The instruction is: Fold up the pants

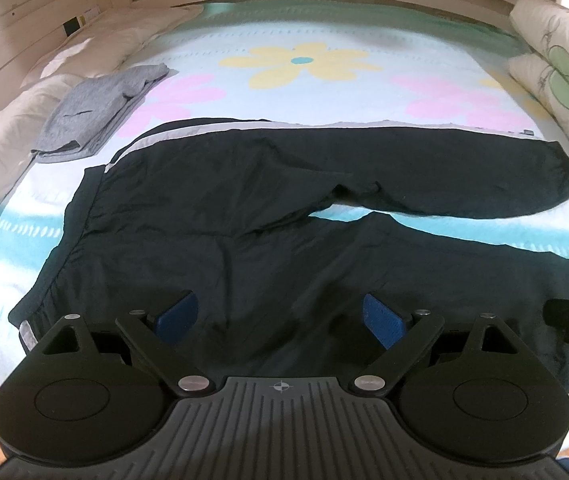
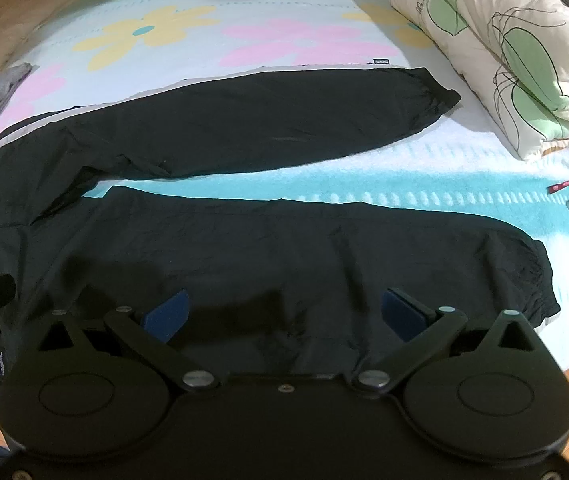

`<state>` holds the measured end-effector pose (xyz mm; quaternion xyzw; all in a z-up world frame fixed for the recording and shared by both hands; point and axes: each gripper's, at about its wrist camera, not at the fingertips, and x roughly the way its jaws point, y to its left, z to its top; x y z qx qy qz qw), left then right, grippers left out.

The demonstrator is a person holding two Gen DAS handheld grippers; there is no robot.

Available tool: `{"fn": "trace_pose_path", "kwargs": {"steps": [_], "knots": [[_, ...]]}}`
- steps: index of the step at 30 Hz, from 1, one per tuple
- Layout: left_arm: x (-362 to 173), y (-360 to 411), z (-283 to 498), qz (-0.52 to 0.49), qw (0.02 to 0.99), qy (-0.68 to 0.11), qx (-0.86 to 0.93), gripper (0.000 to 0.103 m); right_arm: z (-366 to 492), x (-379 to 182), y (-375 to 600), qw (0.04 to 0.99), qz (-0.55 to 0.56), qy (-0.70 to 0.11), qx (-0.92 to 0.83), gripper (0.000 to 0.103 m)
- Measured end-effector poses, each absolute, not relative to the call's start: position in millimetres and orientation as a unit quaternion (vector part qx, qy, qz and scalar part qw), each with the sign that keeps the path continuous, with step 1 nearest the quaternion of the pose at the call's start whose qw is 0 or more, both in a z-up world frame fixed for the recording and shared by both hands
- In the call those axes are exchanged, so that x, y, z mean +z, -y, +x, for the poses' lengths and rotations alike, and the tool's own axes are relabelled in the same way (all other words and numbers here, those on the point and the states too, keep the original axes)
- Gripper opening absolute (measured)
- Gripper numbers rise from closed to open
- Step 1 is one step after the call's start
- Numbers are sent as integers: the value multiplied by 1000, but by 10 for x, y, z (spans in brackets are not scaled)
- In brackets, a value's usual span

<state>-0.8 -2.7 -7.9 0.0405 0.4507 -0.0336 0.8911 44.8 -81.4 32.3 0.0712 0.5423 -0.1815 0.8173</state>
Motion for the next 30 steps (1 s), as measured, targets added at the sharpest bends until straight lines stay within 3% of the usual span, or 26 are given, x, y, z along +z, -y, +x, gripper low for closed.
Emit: {"fn": "trace_pose_path", "kwargs": {"steps": [30], "knots": [[-81,49,12,70,891,-448,-33,90,466,300,810,816,66,-544,-185,102]]}}
